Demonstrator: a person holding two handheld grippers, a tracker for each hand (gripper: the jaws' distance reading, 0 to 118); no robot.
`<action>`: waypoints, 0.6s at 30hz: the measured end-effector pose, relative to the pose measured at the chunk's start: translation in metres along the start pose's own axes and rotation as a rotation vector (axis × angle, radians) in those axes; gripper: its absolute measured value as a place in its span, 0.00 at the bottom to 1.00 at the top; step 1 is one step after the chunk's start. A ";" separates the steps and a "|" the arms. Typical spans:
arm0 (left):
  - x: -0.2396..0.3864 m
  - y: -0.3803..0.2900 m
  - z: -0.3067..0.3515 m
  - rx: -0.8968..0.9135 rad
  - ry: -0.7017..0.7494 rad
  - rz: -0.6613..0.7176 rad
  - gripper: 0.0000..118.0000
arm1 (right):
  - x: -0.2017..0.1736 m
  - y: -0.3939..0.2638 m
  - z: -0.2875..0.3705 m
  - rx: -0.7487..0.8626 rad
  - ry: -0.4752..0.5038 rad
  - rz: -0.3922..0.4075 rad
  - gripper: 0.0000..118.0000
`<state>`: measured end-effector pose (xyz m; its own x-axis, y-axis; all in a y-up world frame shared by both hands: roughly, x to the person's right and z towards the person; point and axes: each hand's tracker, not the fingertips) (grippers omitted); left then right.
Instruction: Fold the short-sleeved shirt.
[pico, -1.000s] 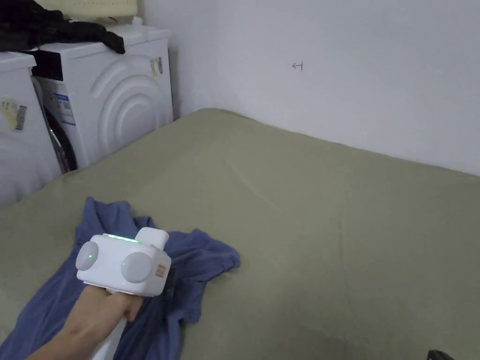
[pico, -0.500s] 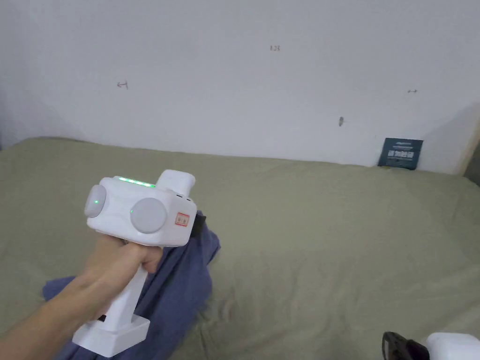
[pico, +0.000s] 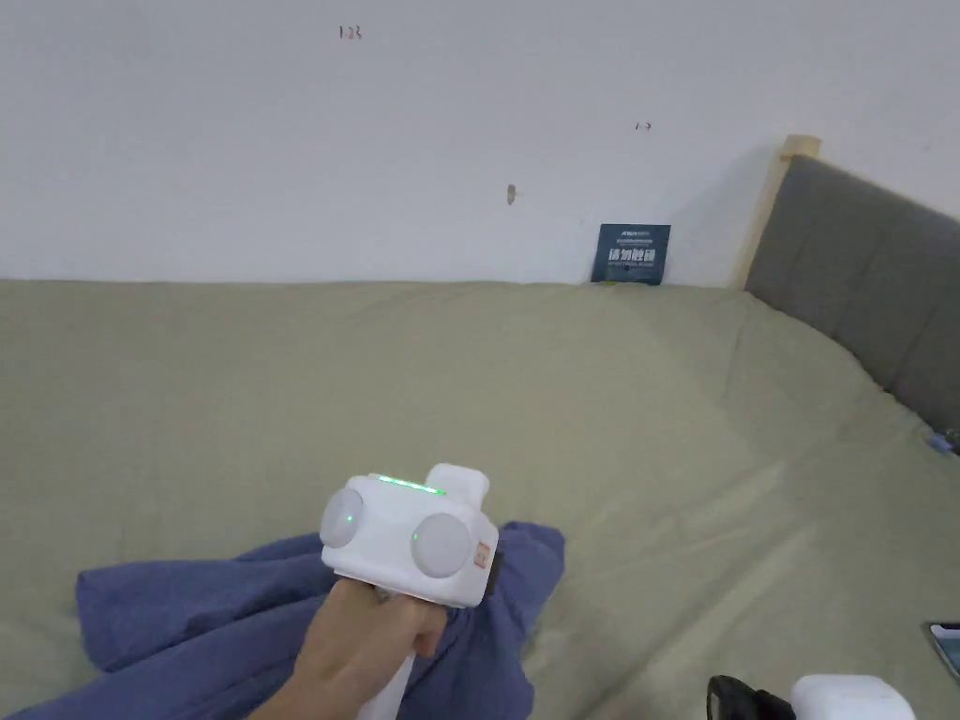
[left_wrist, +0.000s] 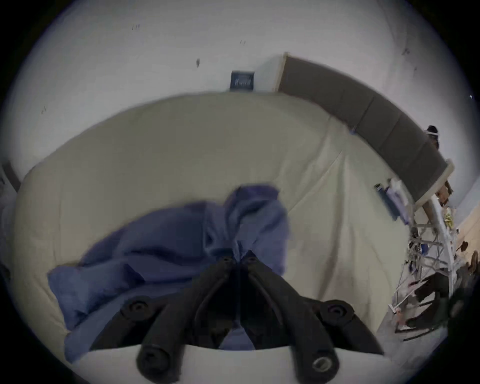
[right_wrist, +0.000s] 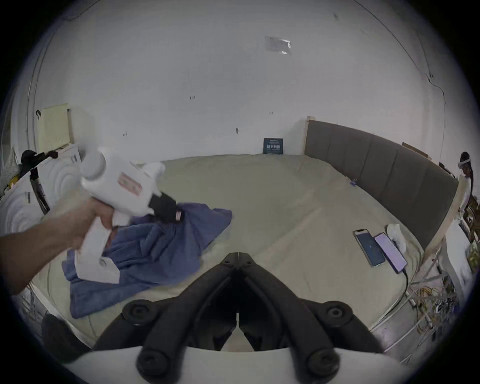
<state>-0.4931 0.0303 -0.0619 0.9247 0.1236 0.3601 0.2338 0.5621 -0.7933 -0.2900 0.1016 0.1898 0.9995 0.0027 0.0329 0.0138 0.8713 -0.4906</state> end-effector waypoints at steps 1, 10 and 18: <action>-0.002 -0.008 -0.010 -0.025 0.019 0.001 0.00 | 0.001 -0.002 -0.004 -0.014 0.000 0.003 0.02; -0.020 -0.038 0.042 0.119 0.104 0.057 0.96 | -0.005 -0.005 -0.006 -0.021 0.006 -0.014 0.02; -0.039 -0.129 0.250 0.555 0.233 0.128 0.15 | -0.033 0.014 0.040 0.115 0.051 -0.018 0.02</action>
<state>-0.6340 0.1574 0.1493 0.9910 0.0720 0.1124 -0.0173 0.9041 -0.4270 -0.3244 0.1333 0.2171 0.9994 -0.0353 -0.0049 0.0307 0.9216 -0.3870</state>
